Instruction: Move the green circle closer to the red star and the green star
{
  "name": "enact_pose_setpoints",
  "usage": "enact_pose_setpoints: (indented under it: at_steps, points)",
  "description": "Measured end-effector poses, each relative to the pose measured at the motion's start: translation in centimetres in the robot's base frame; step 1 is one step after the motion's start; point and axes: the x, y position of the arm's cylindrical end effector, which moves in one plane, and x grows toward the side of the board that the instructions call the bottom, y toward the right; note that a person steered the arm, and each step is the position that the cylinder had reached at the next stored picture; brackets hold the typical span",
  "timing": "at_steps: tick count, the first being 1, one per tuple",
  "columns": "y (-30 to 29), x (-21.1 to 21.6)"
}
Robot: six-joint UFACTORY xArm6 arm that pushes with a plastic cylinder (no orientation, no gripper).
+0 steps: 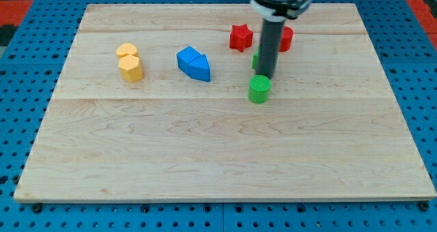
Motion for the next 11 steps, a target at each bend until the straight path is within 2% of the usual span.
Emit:
enact_pose_setpoints:
  at_steps: [1, 2, 3, 4, 5, 7, 8, 10, 11]
  points:
    - [0.7, -2.7]
    - [3.0, -1.9]
    - [7.9, 2.3]
    - [4.2, 5.4]
    - [0.7, 4.6]
    - [0.0, 7.2]
    - [-0.7, 5.3]
    - [-1.1, -2.4]
    - [0.5, 1.2]
